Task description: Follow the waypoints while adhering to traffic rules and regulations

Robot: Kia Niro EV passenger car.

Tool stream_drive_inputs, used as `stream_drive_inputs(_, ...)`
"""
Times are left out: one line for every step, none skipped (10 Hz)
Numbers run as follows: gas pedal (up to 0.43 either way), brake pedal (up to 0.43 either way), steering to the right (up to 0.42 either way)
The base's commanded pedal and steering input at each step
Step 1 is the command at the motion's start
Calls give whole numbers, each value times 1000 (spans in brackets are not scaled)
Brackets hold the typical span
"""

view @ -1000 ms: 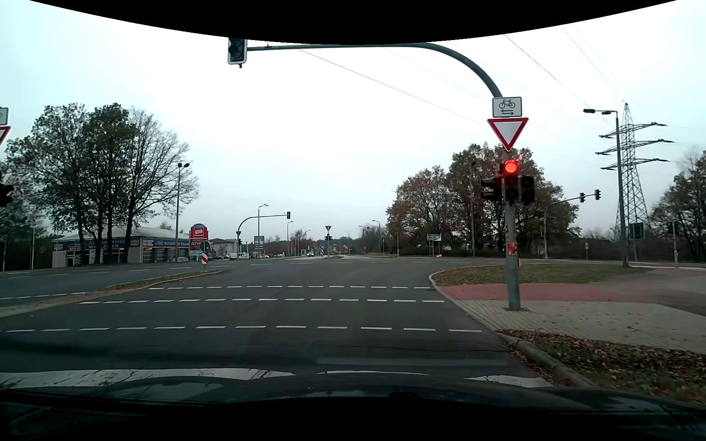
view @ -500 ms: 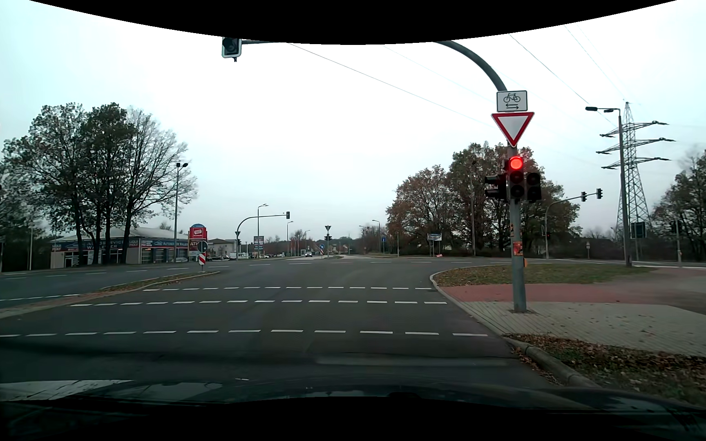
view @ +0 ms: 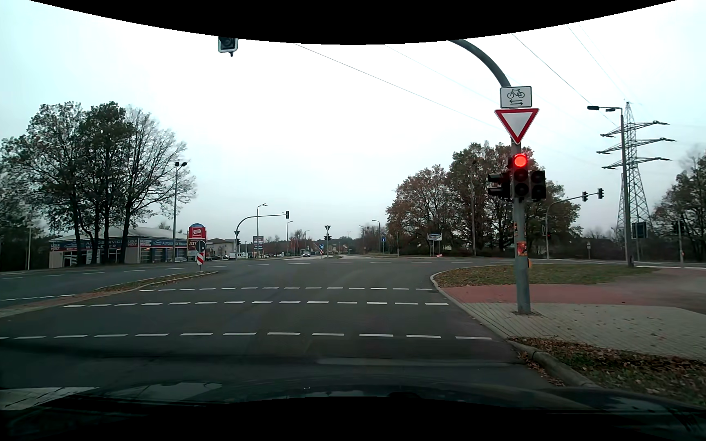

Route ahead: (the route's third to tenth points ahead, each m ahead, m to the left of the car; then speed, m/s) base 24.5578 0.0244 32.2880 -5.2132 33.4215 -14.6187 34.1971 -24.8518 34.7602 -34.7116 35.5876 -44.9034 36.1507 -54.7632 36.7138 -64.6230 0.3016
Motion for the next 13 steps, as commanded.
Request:
stream_drive_inputs(0,134,4)
stream_drive_inputs(0,128,4)
stream_drive_inputs(0,134,4)
stream_drive_inputs(0,146,4)
stream_drive_inputs(0,140,4)
stream_drive_inputs(0,146,4)
stream_drive_inputs(0,146,4)
stream_drive_inputs(0,152,4)
stream_drive_inputs(0,159,4)
stream_drive_inputs(0,165,4)
stream_drive_inputs(0,171,4)
stream_drive_inputs(0,195,4)
stream_drive_inputs(0,268,4)
